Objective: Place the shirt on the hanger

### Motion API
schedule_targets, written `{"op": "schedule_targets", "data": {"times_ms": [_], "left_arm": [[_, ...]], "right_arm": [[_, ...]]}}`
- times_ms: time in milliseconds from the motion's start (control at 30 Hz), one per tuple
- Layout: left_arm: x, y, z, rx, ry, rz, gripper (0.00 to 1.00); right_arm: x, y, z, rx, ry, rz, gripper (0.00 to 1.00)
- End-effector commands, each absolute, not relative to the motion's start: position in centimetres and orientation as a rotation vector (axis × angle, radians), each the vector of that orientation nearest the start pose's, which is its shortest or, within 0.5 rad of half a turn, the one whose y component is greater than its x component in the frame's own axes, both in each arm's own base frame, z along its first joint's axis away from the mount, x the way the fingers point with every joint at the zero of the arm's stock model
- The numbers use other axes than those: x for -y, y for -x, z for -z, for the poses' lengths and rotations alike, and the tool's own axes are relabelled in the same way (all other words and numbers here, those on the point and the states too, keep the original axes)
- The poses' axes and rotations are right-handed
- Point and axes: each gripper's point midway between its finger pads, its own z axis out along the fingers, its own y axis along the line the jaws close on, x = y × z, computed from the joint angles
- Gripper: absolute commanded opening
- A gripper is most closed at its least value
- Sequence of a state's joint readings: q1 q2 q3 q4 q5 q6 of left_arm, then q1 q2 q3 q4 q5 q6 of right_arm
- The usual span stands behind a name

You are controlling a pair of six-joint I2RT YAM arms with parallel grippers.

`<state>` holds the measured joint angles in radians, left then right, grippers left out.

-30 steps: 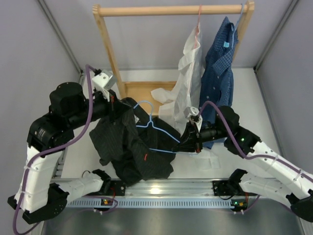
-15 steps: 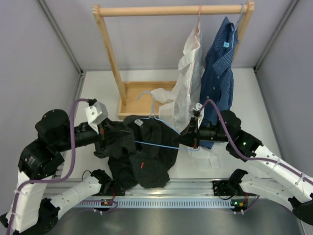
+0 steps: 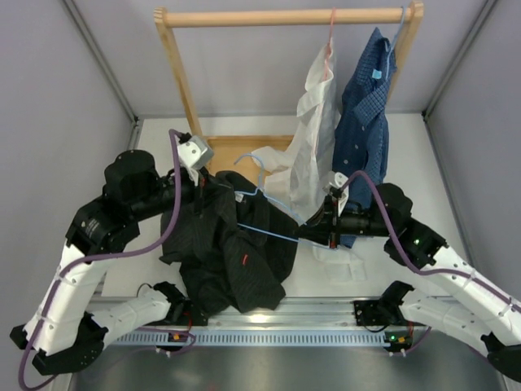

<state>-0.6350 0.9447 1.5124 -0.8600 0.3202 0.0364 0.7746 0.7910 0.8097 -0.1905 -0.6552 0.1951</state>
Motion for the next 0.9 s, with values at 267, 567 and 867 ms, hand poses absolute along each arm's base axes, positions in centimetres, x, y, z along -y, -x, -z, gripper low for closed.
{"op": "schedule_targets", "data": {"times_ms": [267,567,867], "left_arm": [[20.7,-12.3,-42.5,-1.441,-1.063,0.873,0.0],[21.2,-10.8,-42.2,-1.404,-1.135,0.95,0.0],[21.1,-12.5,-41.0,-1.487,-1.074,0.901,0.0]], "right_arm": [[-28.2,-9.7,-31.7,-1.422,1.167,-1.418,0.0],[-30.3,-10.7,-33.1,-1.389,1.156,-1.479,0.0],[-30.1,-16.9,-34.9,-1.451,0.718,-1.276,0.0]]}}
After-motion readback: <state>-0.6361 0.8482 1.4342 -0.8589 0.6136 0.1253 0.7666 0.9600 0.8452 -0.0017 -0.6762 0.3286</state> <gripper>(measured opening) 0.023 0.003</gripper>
